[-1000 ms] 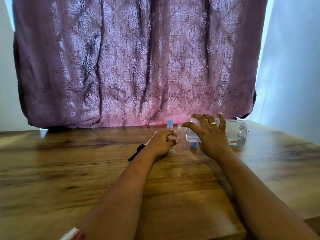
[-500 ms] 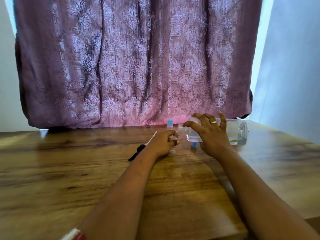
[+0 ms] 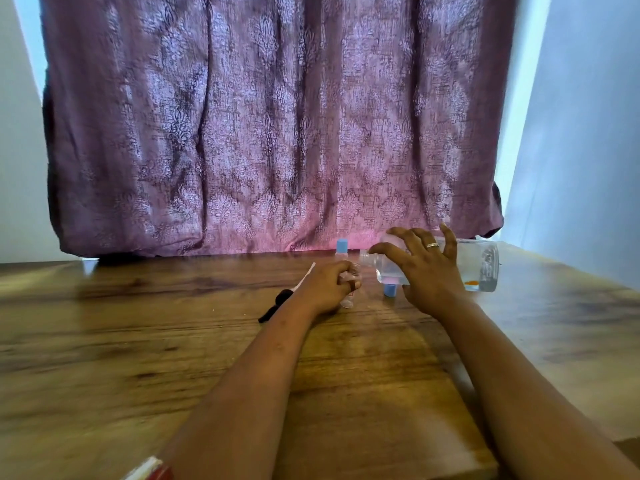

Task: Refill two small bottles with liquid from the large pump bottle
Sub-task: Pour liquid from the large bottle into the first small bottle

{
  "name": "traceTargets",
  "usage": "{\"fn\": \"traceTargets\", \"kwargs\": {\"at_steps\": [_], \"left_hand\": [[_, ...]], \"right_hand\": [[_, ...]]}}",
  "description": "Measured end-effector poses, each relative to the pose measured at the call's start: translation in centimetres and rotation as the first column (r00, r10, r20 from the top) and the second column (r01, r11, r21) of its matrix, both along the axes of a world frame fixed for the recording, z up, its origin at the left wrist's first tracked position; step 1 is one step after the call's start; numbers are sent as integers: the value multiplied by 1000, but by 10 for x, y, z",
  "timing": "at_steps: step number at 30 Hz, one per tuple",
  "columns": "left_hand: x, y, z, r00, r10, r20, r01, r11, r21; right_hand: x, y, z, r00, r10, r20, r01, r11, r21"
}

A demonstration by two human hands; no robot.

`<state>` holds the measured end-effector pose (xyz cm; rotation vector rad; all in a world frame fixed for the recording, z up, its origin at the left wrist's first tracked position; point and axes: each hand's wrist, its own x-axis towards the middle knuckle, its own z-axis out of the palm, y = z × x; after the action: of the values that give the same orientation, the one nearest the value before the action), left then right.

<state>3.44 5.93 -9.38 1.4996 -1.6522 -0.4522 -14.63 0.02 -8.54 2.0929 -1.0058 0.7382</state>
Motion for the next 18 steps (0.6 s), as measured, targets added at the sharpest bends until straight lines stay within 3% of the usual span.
{"fn": "traceTargets", "kwargs": {"at_steps": [18], "left_hand": [[0, 1, 1, 965, 105, 239, -95, 994, -54]], "right_hand": [[-3, 0, 0, 1000, 2, 1, -2, 999, -53]]}}
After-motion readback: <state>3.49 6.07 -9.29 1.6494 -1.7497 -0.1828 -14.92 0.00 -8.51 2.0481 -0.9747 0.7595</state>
